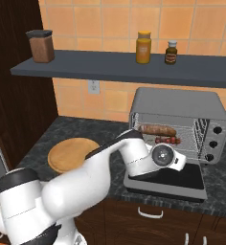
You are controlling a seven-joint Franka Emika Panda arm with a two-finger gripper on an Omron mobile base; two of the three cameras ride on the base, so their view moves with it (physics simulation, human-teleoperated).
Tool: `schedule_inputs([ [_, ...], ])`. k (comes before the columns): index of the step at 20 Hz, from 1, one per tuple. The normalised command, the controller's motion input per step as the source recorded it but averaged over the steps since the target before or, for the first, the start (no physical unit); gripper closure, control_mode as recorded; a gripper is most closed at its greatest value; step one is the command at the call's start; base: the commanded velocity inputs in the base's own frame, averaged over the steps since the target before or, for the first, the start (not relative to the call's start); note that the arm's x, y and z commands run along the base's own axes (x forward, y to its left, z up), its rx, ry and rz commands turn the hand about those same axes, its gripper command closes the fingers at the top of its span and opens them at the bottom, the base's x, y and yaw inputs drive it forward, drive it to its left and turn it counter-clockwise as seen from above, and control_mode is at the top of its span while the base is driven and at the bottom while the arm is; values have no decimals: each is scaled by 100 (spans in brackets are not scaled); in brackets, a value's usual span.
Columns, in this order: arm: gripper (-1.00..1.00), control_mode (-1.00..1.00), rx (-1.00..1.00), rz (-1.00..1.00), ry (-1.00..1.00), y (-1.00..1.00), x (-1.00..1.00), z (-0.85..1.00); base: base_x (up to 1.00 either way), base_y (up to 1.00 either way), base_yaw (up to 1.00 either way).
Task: Pick up the kebab skewer and baguette bread, and place them inside the toaster oven. Close the toaster oven door and start by setting the timer.
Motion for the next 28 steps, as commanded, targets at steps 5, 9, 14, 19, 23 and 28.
schedule_inputs([
  [5,-100,-100,-19,12,-11,-10,0,-15,0,0,0],
  [9,-100,-100,-11,13,-14,-14,0,-6,0,0,0],
  [14,-100,-100,-3,5,-11,-13,0,0,0,0,0],
  [19,-100,-100,-2,0,-3,-2,0,0,0,0,0],
  [23,-100,-100,-1,0,-4,0,6,0,0,0,0],
  [28,-100,-100,0,0,-1,0,16,0,0,0,0],
])
